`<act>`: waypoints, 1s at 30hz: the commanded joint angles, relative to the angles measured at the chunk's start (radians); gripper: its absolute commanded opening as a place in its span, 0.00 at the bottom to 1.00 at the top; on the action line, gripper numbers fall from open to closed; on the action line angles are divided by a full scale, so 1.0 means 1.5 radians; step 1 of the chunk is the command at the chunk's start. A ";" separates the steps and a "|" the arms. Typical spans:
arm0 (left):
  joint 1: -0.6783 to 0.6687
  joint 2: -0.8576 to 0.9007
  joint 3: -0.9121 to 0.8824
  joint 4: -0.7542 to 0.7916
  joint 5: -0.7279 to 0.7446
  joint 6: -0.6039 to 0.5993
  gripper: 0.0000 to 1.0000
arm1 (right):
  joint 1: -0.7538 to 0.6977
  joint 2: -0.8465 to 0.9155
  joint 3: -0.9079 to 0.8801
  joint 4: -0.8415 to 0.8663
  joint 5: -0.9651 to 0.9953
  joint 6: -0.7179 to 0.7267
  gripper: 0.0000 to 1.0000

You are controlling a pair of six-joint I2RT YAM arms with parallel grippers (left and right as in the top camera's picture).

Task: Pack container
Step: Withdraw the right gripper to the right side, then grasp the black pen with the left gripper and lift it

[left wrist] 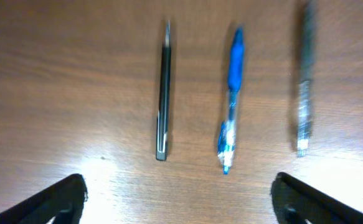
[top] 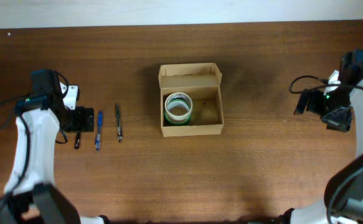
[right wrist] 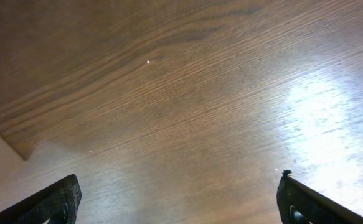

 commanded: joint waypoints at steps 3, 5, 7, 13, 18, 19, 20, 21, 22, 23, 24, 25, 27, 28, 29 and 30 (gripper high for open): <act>0.014 0.107 0.006 0.009 -0.018 0.007 0.83 | -0.004 0.047 -0.004 0.003 -0.006 0.009 0.99; 0.014 0.135 0.006 0.021 -0.018 0.008 0.83 | -0.004 0.056 -0.004 0.005 -0.006 0.009 0.99; 0.014 0.160 0.006 0.037 -0.032 0.007 0.82 | -0.004 0.061 -0.004 0.005 -0.006 0.009 0.99; 0.018 0.198 0.006 0.086 -0.051 0.005 0.83 | -0.004 0.061 -0.004 0.005 -0.006 0.009 0.99; 0.020 0.205 0.006 0.112 -0.039 0.006 0.83 | -0.004 0.061 -0.004 0.005 -0.006 0.009 0.99; 0.022 0.208 0.006 0.118 -0.039 0.006 0.83 | -0.004 0.061 -0.004 0.005 -0.006 0.009 0.99; 0.023 0.211 0.006 0.122 -0.034 0.007 0.82 | -0.004 0.061 -0.004 0.005 -0.006 0.009 0.99; 0.025 0.214 0.006 0.124 -0.016 0.013 0.82 | -0.004 0.061 -0.004 0.005 -0.006 0.009 0.99; 0.030 0.218 0.006 0.125 0.010 0.024 0.82 | -0.004 0.061 -0.004 0.005 -0.006 0.009 0.99; 0.035 0.222 0.006 0.125 0.026 0.025 0.83 | -0.004 0.061 -0.004 0.005 -0.006 0.009 0.99; 0.038 0.227 0.006 0.124 0.038 0.026 0.82 | -0.004 0.061 -0.004 0.005 -0.006 0.009 0.99; 0.041 0.233 0.006 0.121 0.045 0.026 0.82 | -0.004 0.061 -0.004 0.005 -0.006 0.009 0.99; 0.047 0.246 0.006 0.114 0.047 0.032 0.81 | -0.004 0.061 -0.004 0.005 -0.006 0.009 0.99; 0.049 0.253 0.006 0.112 0.049 0.034 0.80 | -0.004 0.061 -0.004 0.005 -0.006 0.009 0.99; 0.049 0.257 0.006 0.111 0.049 0.036 0.79 | -0.004 0.061 -0.004 0.005 -0.006 0.009 0.99; 0.049 0.262 0.006 0.111 0.048 0.036 0.78 | -0.004 0.061 -0.004 0.005 -0.006 0.009 0.99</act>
